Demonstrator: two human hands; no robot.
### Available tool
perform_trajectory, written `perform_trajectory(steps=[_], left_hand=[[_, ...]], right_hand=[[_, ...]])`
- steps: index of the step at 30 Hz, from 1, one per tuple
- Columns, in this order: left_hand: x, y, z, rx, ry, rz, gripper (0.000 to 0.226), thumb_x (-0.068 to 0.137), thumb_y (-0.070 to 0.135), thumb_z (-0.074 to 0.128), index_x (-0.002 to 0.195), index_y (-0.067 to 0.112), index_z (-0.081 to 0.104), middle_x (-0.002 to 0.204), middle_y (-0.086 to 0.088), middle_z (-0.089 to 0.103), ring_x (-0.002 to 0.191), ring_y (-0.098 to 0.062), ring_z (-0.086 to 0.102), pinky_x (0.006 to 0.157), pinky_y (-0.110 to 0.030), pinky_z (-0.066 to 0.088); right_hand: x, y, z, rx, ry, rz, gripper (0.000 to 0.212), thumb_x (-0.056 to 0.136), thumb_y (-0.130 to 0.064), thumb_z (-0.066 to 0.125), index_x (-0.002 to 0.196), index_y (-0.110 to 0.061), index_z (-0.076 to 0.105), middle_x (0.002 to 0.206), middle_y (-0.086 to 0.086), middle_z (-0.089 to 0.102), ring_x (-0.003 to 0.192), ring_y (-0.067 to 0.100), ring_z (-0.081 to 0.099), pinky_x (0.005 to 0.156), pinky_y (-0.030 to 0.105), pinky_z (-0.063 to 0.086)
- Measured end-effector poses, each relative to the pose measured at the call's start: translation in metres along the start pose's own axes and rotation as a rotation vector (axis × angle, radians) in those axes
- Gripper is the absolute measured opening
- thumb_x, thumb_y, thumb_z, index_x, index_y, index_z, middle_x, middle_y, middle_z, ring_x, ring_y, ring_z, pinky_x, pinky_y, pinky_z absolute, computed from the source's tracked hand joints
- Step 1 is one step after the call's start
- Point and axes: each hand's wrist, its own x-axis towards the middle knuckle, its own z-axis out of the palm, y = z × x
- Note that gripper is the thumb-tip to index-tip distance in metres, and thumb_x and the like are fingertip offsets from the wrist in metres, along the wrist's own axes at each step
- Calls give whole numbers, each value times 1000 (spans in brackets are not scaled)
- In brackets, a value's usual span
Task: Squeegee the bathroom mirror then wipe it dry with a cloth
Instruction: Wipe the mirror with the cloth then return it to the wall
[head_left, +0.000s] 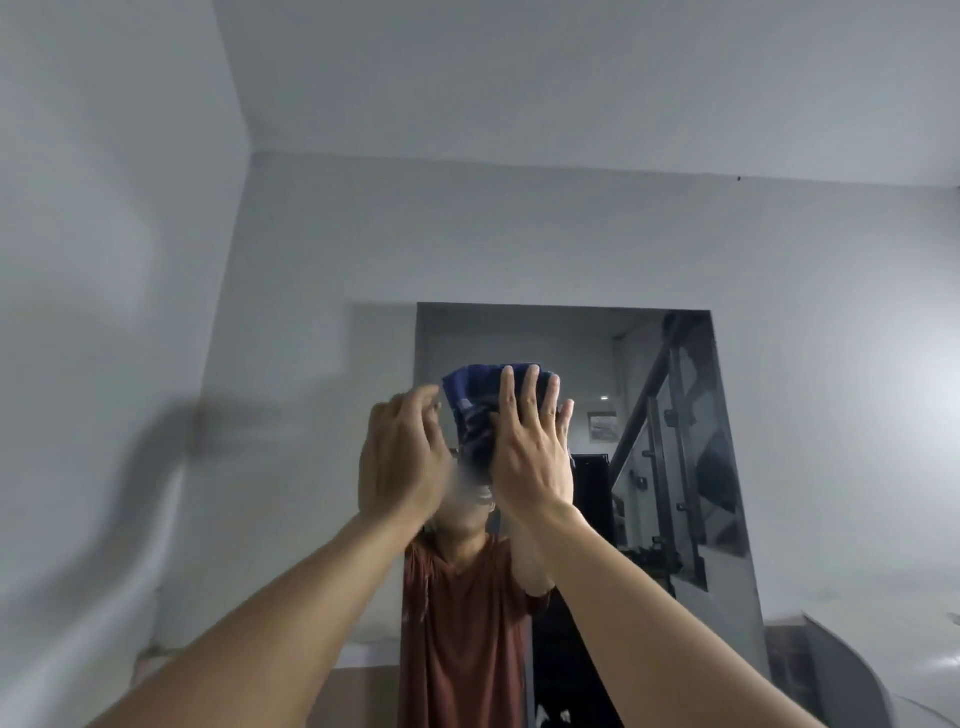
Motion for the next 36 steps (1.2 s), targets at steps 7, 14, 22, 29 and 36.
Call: perform_trajectory(steps=[7,14,22,29,36], left_hand=[[-98,-41,11,216,-348,381,59,97,37,56,149,16,38,157,-7,38,147,-19,31,117,-36,36],[-105,-50,22,308,-430,394,82,90,54,58,154,13,27,164,-9,22,152,-25,20,114,-41,40],[-109,-47,21,424,-472,428,107,80,83,44,155,8,28,165,-14,16,153,-28,13,121,-43,21],[-112,-48,24,488,-542,430,133,62,92,47,159,9,7,167,-12,-6,154,-26,-5,125,-45,11],[-114,-47,25,483,-545,415,134,62,92,47,158,8,6,167,-13,-3,154,-28,0,122,-47,21]], right_hand=[[32,-7,-15,-7,-21,-49,77,96,-11,41,161,-19,-1,167,21,-4,152,40,-18,121,60,-10],[37,-20,-9,-28,-6,-75,71,99,-65,16,160,-32,-1,167,18,-9,152,41,-16,121,59,-11],[68,-44,-3,-112,-6,-228,62,106,-47,20,161,-18,12,168,17,5,155,35,-2,123,59,-4],[88,-44,-5,-95,-11,-211,61,107,-47,18,161,-21,11,168,15,4,155,32,-4,123,56,-6],[93,-26,-12,-98,-4,-156,61,106,-48,16,161,-22,7,168,15,1,155,32,-6,124,56,-5]])
